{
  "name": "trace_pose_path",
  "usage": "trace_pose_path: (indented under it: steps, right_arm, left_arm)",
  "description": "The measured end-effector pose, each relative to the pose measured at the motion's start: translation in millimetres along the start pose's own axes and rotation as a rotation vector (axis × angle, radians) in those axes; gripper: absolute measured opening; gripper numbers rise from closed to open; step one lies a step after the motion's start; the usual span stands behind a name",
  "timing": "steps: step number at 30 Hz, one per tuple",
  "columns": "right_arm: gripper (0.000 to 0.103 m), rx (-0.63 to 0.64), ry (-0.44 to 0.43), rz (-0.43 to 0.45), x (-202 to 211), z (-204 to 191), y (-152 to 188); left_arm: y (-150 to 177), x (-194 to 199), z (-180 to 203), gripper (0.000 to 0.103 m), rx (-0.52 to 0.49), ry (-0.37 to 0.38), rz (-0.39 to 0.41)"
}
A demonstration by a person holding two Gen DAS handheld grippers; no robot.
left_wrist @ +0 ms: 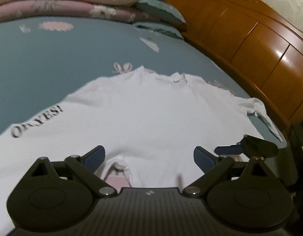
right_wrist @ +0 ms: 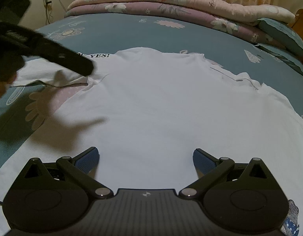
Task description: Fold clothes
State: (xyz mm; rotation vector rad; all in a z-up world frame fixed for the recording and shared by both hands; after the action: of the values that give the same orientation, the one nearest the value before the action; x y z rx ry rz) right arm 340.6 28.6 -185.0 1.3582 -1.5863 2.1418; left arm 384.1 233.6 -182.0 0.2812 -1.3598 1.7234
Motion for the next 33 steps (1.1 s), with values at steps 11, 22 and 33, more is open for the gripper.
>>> trace_pose_path:
  steps: [11, 22, 33]
  right_arm:
    - [0.103, -0.001, -0.003, 0.021, 0.7, 1.6, 3.7]
    - [0.103, -0.008, 0.007, 0.011, 1.0, 0.9, 2.5]
    - [0.103, -0.083, -0.067, -0.088, 14.8, -2.9, -9.4]
  left_arm:
    - [27.3, 12.2, -3.3, 0.097, -0.035, -0.036, -0.046]
    - [25.9, 32.8, -23.9, 0.097, 0.024, -0.125, -0.029]
    - [51.9, 93.1, -26.1, 0.097, 0.032, -0.182, 0.020]
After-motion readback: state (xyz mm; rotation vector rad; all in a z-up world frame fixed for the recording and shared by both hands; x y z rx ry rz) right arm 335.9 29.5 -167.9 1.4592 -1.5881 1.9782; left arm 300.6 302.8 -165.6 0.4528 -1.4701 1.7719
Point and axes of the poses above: each gripper's, at about its wrist camera, not at the fingertips, and x roughly against the way its jaws point, z to its right, y to its underside, the point moved 2 cm from there along -x, roughly the way its jaws point
